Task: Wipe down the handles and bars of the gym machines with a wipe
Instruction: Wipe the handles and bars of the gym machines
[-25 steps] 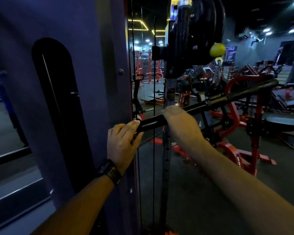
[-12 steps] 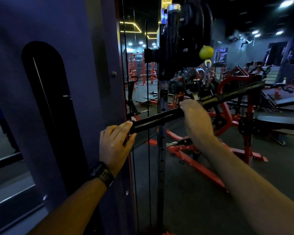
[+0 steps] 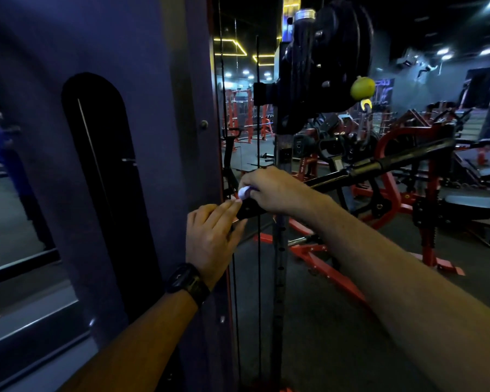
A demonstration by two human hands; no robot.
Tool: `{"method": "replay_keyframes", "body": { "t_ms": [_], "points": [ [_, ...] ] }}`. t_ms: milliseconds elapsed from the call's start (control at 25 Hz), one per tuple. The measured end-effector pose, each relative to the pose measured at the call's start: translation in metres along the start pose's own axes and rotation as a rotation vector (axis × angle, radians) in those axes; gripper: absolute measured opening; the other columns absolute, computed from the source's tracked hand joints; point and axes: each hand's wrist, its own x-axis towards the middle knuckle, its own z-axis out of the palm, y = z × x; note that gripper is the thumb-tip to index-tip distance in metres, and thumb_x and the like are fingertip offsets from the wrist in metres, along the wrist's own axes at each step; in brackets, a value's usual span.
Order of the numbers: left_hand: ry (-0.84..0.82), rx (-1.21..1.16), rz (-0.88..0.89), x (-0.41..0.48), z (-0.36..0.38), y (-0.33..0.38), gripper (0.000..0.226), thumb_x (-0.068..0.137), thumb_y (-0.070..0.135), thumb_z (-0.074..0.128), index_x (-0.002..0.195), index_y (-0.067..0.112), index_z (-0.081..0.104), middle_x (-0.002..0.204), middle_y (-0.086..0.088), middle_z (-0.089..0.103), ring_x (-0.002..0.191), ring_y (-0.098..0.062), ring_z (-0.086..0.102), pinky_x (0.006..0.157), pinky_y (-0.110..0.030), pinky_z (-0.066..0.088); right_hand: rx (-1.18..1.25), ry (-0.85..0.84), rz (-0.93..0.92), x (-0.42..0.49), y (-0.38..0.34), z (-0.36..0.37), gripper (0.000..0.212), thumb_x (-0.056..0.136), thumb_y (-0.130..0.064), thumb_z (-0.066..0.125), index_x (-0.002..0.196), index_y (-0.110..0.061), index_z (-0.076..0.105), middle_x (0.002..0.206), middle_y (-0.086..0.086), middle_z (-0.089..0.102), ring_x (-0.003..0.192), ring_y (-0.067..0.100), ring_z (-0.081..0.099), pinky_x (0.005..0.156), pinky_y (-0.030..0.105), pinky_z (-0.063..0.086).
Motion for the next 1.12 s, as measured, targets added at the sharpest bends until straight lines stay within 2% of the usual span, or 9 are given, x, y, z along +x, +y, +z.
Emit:
{"method": "replay_keyframes", "body": {
  "t_ms": [120, 240, 320, 480, 640, 800, 920, 1000, 1120],
  "points": [
    [0.015, 0.026, 0.005, -0.002, -0.004, 0.0, 0.035, 0.09, 0.031, 0.062, 0.116, 0.01, 0.069, 0.112, 0.0, 0.071, 0.092, -0.016, 0.052, 0.079, -0.034, 0.037, 0.018, -0.17, 0.023, 0.004, 0.014, -0.019, 0.013, 0.096, -0.017, 0.053, 0.095, -0.017, 0.066, 0.096, -0.004, 0.062, 0.092, 0.013, 0.058, 0.074, 0.028, 0.04],
    [0.005, 0.016, 0.028, -0.006, -0.006, 0.002, 0.034, 0.091, 0.031, 0.062, 0.117, 0.011, 0.067, 0.112, 0.001, 0.071, 0.092, -0.016, 0.052, 0.079, -0.035, 0.038, 0.024, -0.236, 0.055, 0.003, 0.022, -0.026, 0.018, 0.095, -0.012, 0.053, 0.09, -0.021, 0.067, 0.095, -0.004, 0.065, 0.092, 0.014, 0.06, 0.073, 0.027, 0.045],
    [0.014, 0.021, 0.016, -0.006, -0.006, 0.002, 0.034, 0.091, 0.031, 0.061, 0.117, 0.01, 0.067, 0.112, 0.0, 0.071, 0.092, -0.016, 0.052, 0.079, -0.034, 0.038, 0.053, -0.205, 0.017, 0.004, 0.016, -0.017, 0.021, 0.094, -0.009, 0.052, 0.088, -0.024, 0.066, 0.091, -0.009, 0.063, 0.089, 0.009, 0.058, 0.069, 0.022, 0.044],
    [0.002, 0.03, 0.036, -0.006, -0.008, -0.001, 0.034, 0.09, 0.032, 0.061, 0.116, 0.01, 0.067, 0.11, 0.001, 0.071, 0.091, -0.016, 0.051, 0.078, -0.035, 0.038, 0.036, -0.181, 0.096, 0.003, 0.034, -0.022, 0.023, 0.092, -0.007, 0.055, 0.089, -0.025, 0.068, 0.095, -0.007, 0.065, 0.093, 0.011, 0.061, 0.079, 0.029, 0.046],
    [0.03, 0.024, -0.026, -0.004, -0.004, -0.001, 0.035, 0.09, 0.029, 0.062, 0.119, 0.01, 0.066, 0.112, -0.001, 0.07, 0.092, -0.017, 0.053, 0.08, -0.035, 0.038, 0.043, -0.109, 0.057, -0.001, 0.038, -0.02, 0.019, 0.093, -0.005, 0.053, 0.093, -0.017, 0.068, 0.094, -0.005, 0.065, 0.086, 0.008, 0.06, 0.07, 0.024, 0.045],
    [0.03, 0.036, -0.006, -0.005, -0.002, -0.008, 0.036, 0.09, 0.03, 0.063, 0.118, 0.01, 0.067, 0.111, 0.0, 0.071, 0.091, -0.017, 0.052, 0.081, -0.035, 0.037, -0.062, -0.009, 0.145, -0.007, 0.057, -0.023, 0.02, 0.091, -0.006, 0.053, 0.095, -0.017, 0.069, 0.099, 0.0, 0.068, 0.094, 0.017, 0.062, 0.075, 0.028, 0.042],
    [0.018, 0.033, -0.04, -0.006, 0.0, -0.006, 0.037, 0.091, 0.031, 0.06, 0.119, 0.009, 0.066, 0.111, -0.001, 0.071, 0.091, -0.018, 0.052, 0.08, -0.035, 0.038, -0.046, 0.008, 0.046, -0.012, 0.055, -0.012, 0.024, 0.091, -0.004, 0.053, 0.096, -0.024, 0.067, 0.096, -0.007, 0.065, 0.094, 0.011, 0.06, 0.078, 0.028, 0.045],
    [0.001, 0.035, -0.026, -0.007, 0.0, -0.007, 0.036, 0.09, 0.031, 0.061, 0.119, 0.009, 0.067, 0.11, 0.0, 0.071, 0.091, -0.017, 0.052, 0.08, -0.035, 0.038, -0.101, 0.055, 0.127, -0.02, 0.064, -0.016, 0.022, 0.091, -0.006, 0.053, 0.096, -0.023, 0.067, 0.098, -0.001, 0.068, 0.095, 0.018, 0.063, 0.081, 0.034, 0.05],
    [-0.002, 0.046, -0.02, -0.009, 0.001, -0.007, 0.036, 0.09, 0.032, 0.06, 0.118, 0.01, 0.067, 0.111, 0.0, 0.071, 0.092, -0.017, 0.052, 0.08, -0.034, 0.036, -0.133, 0.099, 0.223, -0.028, 0.082, -0.025, 0.025, 0.089, -0.003, 0.049, 0.093, -0.02, 0.067, 0.1, 0.006, 0.069, 0.095, 0.025, 0.062, 0.078, 0.033, 0.047]
  ]
}}
